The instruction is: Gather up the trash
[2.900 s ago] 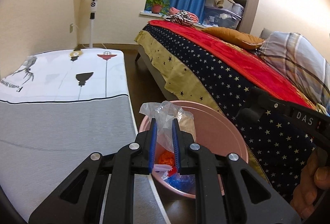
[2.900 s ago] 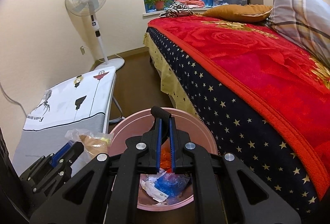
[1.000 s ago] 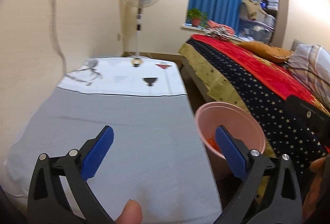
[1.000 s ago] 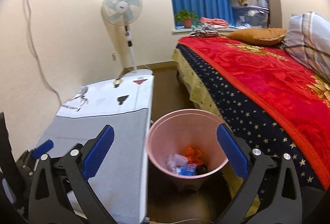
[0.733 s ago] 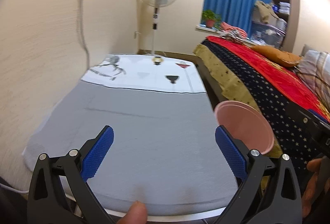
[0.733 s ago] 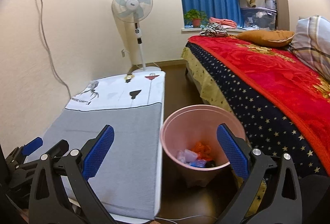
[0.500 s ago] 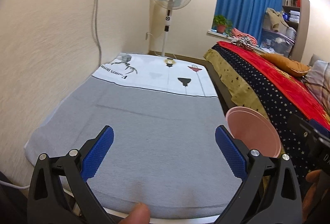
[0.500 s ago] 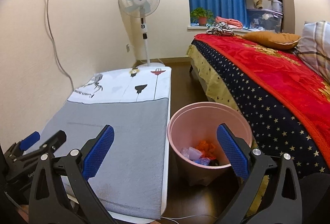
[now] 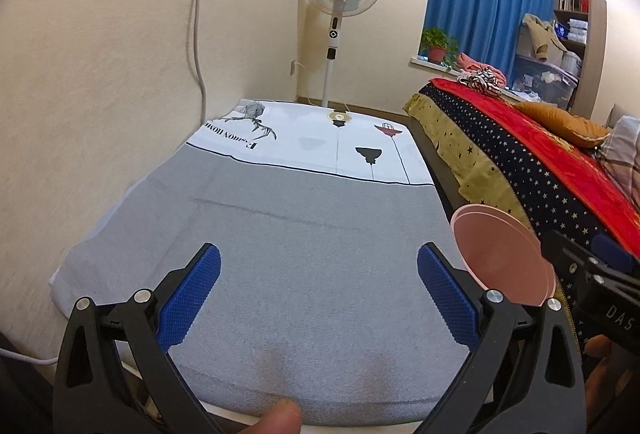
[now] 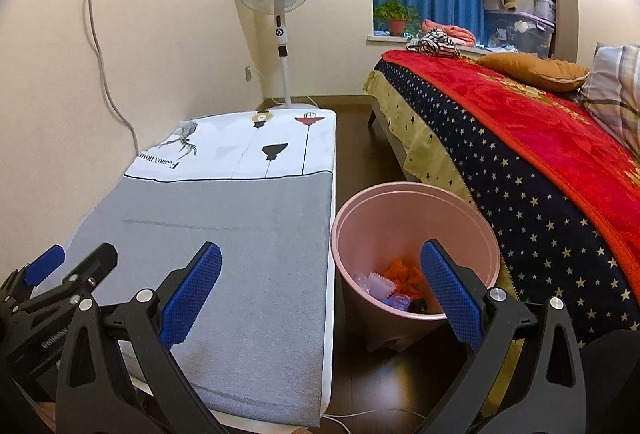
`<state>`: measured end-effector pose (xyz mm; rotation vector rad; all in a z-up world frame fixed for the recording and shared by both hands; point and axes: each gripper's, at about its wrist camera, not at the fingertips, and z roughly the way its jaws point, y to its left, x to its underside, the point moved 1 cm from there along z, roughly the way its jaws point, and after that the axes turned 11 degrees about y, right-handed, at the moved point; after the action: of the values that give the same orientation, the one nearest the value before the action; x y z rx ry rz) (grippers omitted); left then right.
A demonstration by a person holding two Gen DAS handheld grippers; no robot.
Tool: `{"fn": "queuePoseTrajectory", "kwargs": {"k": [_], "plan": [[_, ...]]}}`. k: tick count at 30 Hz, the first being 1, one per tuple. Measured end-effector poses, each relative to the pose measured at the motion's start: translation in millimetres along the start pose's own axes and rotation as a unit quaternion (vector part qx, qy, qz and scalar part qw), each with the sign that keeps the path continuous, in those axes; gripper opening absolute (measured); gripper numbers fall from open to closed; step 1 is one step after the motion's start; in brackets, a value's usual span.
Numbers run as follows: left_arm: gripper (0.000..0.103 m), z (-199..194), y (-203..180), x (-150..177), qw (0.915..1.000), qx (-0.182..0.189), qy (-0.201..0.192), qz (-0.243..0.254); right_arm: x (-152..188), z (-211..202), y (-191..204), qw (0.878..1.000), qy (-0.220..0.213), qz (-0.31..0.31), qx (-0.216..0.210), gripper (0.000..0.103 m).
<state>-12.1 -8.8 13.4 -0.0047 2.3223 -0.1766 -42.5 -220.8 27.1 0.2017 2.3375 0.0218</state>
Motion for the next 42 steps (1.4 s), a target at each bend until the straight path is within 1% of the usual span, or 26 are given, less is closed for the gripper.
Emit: {"fn": "queuePoseTrajectory", "kwargs": {"k": [5,42], "plan": [[0.095,0.6,1.1,0.3,1.0,-0.001,0.0,-0.003,1.3,0.6,0.5,1.0,0.002,-0.002,0.007,0.098],[0.095,2.8,-0.5,-1.3,1.0,-0.009,-0.002,0.001,1.9,3.8,0.0,1.0,0.006,0.0,0.01,0.098]]}}
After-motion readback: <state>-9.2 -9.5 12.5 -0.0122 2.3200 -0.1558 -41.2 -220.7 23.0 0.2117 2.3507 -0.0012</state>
